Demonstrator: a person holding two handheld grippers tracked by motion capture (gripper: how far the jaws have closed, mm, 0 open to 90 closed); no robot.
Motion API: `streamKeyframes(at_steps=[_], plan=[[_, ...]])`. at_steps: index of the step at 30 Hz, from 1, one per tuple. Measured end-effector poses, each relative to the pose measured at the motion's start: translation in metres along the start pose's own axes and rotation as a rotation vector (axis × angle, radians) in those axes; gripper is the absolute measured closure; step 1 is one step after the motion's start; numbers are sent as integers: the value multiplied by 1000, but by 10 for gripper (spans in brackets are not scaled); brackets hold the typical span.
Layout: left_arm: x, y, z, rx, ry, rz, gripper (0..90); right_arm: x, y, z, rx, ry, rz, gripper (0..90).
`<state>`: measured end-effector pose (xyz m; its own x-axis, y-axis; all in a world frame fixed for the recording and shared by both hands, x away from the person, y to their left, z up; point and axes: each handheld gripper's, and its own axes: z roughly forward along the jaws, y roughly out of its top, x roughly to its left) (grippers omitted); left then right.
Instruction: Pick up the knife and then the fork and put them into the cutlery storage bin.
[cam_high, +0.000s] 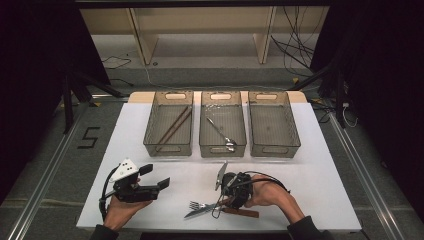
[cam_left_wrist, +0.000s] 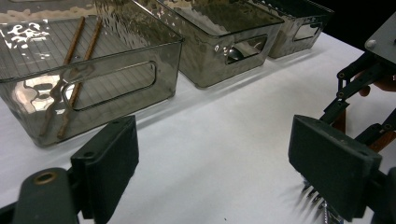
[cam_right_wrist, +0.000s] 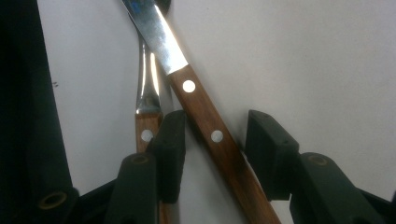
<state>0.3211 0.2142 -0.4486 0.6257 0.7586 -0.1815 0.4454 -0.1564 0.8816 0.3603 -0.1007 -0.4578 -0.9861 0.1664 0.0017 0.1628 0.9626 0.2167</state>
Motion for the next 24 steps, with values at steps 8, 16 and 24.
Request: streamKeyframes(at_steps=[8, 16, 24], plan=[[0, 0, 0, 0, 1, 0, 159, 1, 3, 0, 15, -15, -18, 614], [0, 0, 0, 1, 2, -1, 159, 6, 5, 0, 25, -20, -50, 679], [0, 0, 0, 1, 2, -1, 159, 10, 6, 0, 39, -16, -95, 739]])
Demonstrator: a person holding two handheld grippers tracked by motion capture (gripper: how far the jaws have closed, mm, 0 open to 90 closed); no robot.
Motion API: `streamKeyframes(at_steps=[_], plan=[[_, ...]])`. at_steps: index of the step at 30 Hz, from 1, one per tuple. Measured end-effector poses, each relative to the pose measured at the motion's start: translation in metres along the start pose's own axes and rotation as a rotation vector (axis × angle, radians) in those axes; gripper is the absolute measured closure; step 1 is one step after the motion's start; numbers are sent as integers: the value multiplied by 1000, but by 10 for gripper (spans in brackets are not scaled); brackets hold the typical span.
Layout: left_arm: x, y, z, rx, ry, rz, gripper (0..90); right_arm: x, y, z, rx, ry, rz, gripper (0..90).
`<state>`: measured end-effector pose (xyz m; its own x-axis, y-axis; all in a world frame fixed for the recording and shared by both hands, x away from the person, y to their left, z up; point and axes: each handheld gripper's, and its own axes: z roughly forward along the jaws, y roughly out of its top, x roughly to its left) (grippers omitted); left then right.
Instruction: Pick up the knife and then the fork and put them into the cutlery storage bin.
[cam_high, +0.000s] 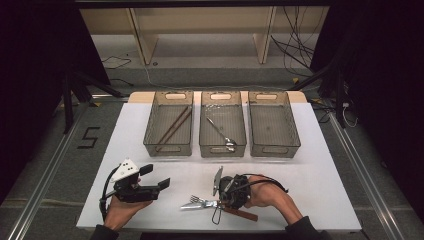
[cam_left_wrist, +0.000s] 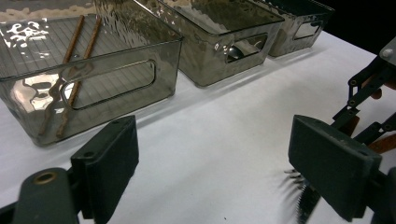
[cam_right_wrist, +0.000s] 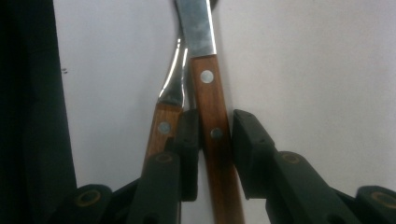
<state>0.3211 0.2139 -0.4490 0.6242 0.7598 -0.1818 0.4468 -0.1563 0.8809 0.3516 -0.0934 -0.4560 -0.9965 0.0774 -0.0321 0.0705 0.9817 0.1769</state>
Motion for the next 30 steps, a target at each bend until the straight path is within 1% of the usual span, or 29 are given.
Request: streamKeyframes(at_steps=[2, 4, 5, 7, 8, 10, 11, 12, 14, 15, 16, 17, 18, 19, 20, 21, 25, 26, 27, 28, 29, 30], plan=[[0, 0, 0, 0, 0, -1, 159, 1, 0, 0, 2, 1, -10, 749], [0, 0, 0, 0, 0, -1, 159, 1, 0, 1, -16, -7, -27, 758], [0, 0, 0, 0, 0, -1, 159, 1, 0, 1, -15, -7, -32, 762], [0, 0, 0, 0, 0, -1, 159, 2, 1, 0, -1, -1, -24, 764], [0, 0, 0, 0, 0, -1, 159, 2, 0, 1, -15, -5, -26, 765], [0, 0, 0, 0, 0, -1, 159, 3, 0, 1, -21, -3, -24, 767], [0, 0, 0, 0, 0, -1, 159, 2, 0, 1, -22, -5, -39, 768], [0, 0, 0, 0, 0, 0, 159, 2, 0, -1, -6, 6, -34, 768], [0, 0, 0, 0, 1, 0, 159, 2, 0, -2, -21, 4, -30, 769], [0, 0, 0, 1, 0, 1, 159, 2, 0, -3, -35, 3, -23, 769], [0, 0, -1, -1, 1, 0, 159, 1, -1, -6, -30, 0, -20, 769], [1, 0, -1, -2, 1, 0, 159, 0, -2, -7, -37, -13, -13, 770], [0, 0, -1, -3, 2, 0, 159, -1, -3, -8, -50, -17, 0, 770], [0, 0, -1, -3, 1, 0, 159, -3, -5, -11, -50, -16, 8, 769], [0, 0, -1, -3, 2, 1, 159, -5, -6, -12, -68, -32, 8, 770], [0, 0, -1, -3, 2, 1, 159, -6, -8, -14, -67, -32, 22, 770], [0, 0, -1, -4, 2, 1, 158, -12, -14, -20, -96, -62, 60, 770], [0, 0, -1, -4, 3, 1, 159, -13, -15, -21, -107, -66, 78, 770], [0, 0, -1, -6, 3, -2, 159, -15, -17, -22, -117, -70, 81, 770], [0, 0, -1, -6, 3, -2, 159, -16, -18, -25, -120, -69, 99, 770], [0, 0, -1, -6, 4, -2, 159, -17, -19, -26, -134, -79, 113, 770], [0, 0, -1, -7, 4, -2, 159, -19, -21, -27, -141, -81, 116, 770]])
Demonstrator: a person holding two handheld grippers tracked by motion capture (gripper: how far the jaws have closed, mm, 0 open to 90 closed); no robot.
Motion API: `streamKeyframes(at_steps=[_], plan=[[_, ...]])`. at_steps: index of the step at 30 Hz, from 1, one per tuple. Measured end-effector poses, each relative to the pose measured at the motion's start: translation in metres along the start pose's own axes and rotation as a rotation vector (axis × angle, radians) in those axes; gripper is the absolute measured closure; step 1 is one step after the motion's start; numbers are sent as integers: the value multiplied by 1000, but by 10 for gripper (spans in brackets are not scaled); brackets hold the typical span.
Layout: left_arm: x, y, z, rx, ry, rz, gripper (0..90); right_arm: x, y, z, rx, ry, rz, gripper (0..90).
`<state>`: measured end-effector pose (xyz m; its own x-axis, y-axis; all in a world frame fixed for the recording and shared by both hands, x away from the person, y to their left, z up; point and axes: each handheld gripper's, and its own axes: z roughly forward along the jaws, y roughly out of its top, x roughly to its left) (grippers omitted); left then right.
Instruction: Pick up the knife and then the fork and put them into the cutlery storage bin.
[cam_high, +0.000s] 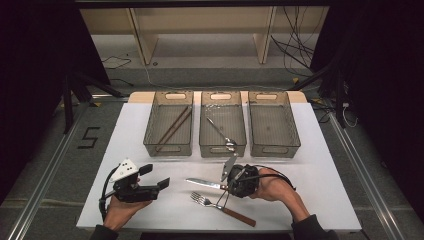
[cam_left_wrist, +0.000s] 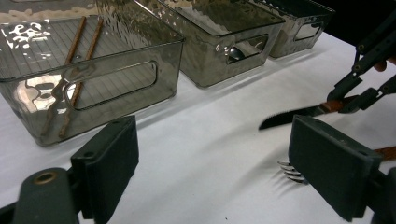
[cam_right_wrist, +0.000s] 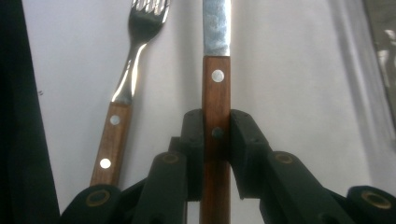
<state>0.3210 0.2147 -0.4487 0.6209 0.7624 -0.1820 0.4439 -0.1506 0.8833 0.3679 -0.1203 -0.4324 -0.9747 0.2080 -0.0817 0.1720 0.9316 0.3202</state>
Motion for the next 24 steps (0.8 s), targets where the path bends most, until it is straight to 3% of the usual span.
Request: streamKeyframes(at_steps=[3, 8, 17, 24], plan=[[0, 0, 0, 0, 0, 2, 159, -2, -2, -5, -25, -19, 50, 770], [0, 0, 0, -3, 0, 2, 159, -9, -6, -11, -60, -39, 80, 770], [-1, 0, -1, -10, -2, 2, 159, -18, -13, -24, -114, -81, 194, 769], [0, 1, -2, -17, -8, -5, 159, -27, -20, -33, -145, -107, 247, 770]])
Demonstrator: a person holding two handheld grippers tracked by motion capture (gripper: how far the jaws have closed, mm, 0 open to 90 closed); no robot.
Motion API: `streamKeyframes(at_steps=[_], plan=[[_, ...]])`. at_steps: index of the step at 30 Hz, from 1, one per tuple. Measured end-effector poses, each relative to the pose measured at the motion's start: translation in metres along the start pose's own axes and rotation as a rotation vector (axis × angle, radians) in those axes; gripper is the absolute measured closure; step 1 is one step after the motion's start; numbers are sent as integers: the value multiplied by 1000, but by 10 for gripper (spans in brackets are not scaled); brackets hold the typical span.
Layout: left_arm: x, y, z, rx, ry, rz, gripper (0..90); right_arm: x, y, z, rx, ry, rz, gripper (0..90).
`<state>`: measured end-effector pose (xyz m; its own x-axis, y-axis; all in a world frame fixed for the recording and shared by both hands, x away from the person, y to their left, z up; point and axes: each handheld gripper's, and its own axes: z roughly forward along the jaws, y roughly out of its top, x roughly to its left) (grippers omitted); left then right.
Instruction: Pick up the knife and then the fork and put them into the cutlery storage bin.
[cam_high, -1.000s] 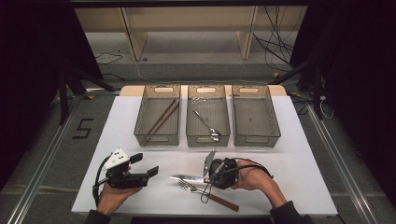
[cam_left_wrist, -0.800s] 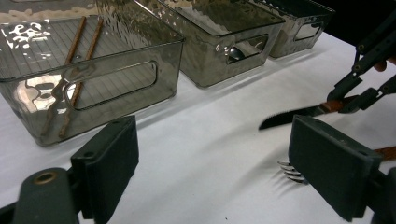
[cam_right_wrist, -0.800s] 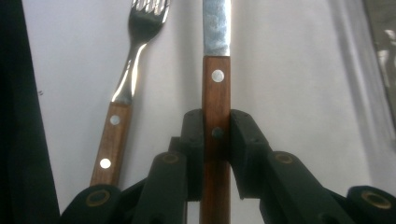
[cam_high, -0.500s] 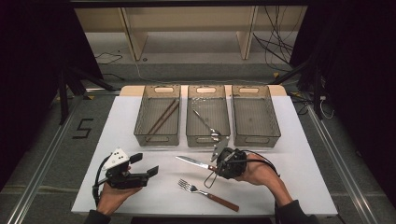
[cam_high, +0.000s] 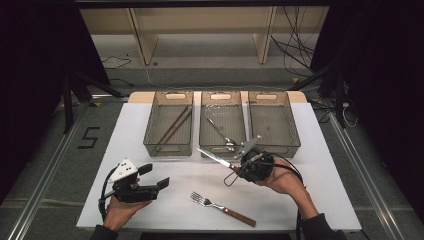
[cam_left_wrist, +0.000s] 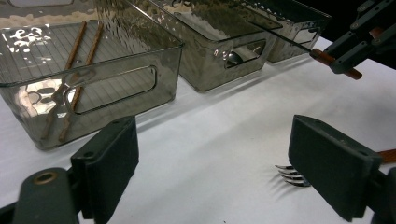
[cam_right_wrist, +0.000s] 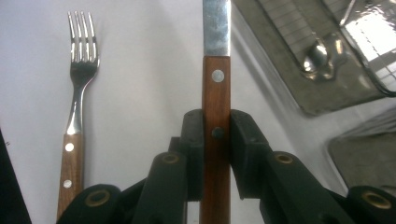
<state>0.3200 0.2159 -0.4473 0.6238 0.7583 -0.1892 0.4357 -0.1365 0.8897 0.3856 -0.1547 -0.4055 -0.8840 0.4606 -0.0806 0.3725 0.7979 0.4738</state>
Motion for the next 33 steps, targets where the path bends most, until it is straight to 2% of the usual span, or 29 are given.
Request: streamKeyframes(at_steps=[7, 33], plan=[[0, 0, 0, -2, 0, 0, 159, -6, -3, -6, -31, -19, 31, 769], [0, 0, 0, -10, 3, -1, 159, -25, -10, -22, -92, -97, 152, 769]])
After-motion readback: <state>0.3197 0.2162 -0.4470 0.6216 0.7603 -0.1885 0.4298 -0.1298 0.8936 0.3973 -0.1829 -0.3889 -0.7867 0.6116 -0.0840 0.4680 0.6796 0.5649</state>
